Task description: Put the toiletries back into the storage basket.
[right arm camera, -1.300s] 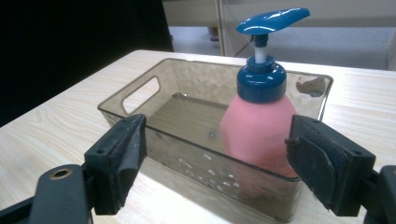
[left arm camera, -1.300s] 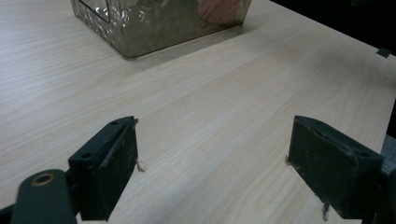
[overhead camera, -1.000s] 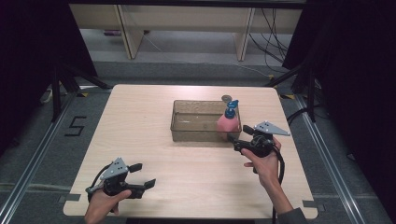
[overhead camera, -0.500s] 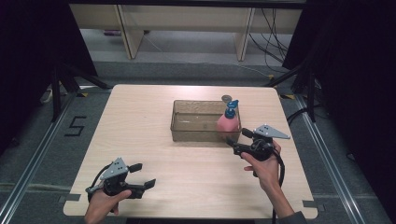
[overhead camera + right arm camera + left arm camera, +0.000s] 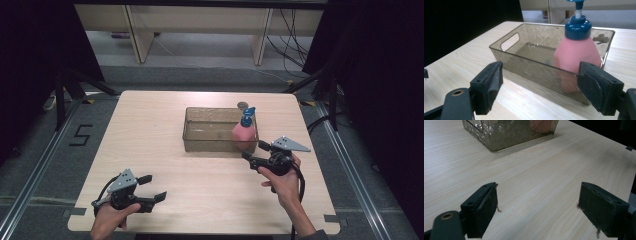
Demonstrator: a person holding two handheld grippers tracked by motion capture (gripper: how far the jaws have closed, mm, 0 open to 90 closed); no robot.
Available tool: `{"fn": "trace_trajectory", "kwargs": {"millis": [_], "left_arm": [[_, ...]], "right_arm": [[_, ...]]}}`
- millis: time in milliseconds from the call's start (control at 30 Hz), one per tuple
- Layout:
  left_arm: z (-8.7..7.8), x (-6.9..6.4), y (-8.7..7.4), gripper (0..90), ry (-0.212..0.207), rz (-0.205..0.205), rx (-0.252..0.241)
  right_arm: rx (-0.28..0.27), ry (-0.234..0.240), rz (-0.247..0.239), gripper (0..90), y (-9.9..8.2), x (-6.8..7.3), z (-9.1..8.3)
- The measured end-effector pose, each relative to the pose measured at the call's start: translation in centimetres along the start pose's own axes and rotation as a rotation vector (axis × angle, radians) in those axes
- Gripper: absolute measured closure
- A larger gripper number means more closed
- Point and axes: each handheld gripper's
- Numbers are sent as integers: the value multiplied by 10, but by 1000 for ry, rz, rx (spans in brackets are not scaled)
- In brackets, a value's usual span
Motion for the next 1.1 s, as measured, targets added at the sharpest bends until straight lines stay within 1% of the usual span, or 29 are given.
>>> {"fn": "trace_trajectory", "kwargs": {"millis": [33,67,100,133,167,200,267,300,333,400,433,500,533,567,600,700,733,767,800,833,867,933,967,1000,1033,1067,1100], "left_arm": [[0,0,0,153,2,5,4],[0,0,0,153,0,0,-2],[0,0,0,154,0,0,-2],[0,0,0,154,0,-1,-2],[0,0,0,154,2,3,2],[0,0,0,154,2,4,3],[0,0,0,154,2,3,2],[0,0,0,153,2,3,2],[0,0,0,153,2,4,3],[0,0,0,153,1,-1,-1],[0,0,0,154,1,0,-1],[0,0,0,153,2,7,3],[0,0,0,153,2,7,4],[0,0,0,153,1,2,0],[0,0,0,153,2,1,1],[0,0,0,153,3,9,6],[0,0,0,153,2,10,5],[0,0,0,153,2,10,5],[0,0,0,153,2,10,5],[0,0,0,153,3,10,6],[0,0,0,153,2,6,4],[0,0,0,153,2,6,4],[0,0,0,153,2,6,4],[0,0,0,153,2,7,5],[0,0,0,153,4,12,7],[0,0,0,153,3,11,6],[0,0,0,153,3,10,5]], "right_arm": [[9,-5,1,220,0,0,-1],[0,8,13,220,-2,1,0],[0,8,13,220,-2,1,0],[2,3,0,220,-2,1,-2],[2,3,0,220,-2,1,-2],[13,8,35,220,-2,4,-3],[2,4,4,220,-4,2,-3],[2,4,4,220,-4,2,-3],[7,1,19,220,-4,4,-3],[10,7,5,219,-5,3,-4],[13,2,5,220,-5,4,-4],[13,12,15,220,-6,5,-5],[5,9,-8,219,-7,5,-6],[5,9,-8,219,-7,5,-6],[5,13,15,218,-8,7,-6],[10,21,8,216,-8,7,-7],[5,26,16,215,-8,8,-8],[5,19,35,212,-9,10,-8],[-4,7,-17,210,-10,7,-8],[6,27,10,209,-10,9,-8],[9,33,27,208,-11,11,-9],[10,27,3,208,-12,11,-9],[4,30,-1,206,-13,11,-8],[-5,23,-16,205,-13,11,-8],[-5,23,-16,205,-13,11,-8],[10,32,10,205,-13,12,-10],[13,35,25,206,-13,14,-11]]}}
Point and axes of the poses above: each handheld gripper's, and its own axes: z roughly forward along the jaws, y roughly out of its top, x roughly to its left, and after that the axes turned 12 degrees about -z, right-handed
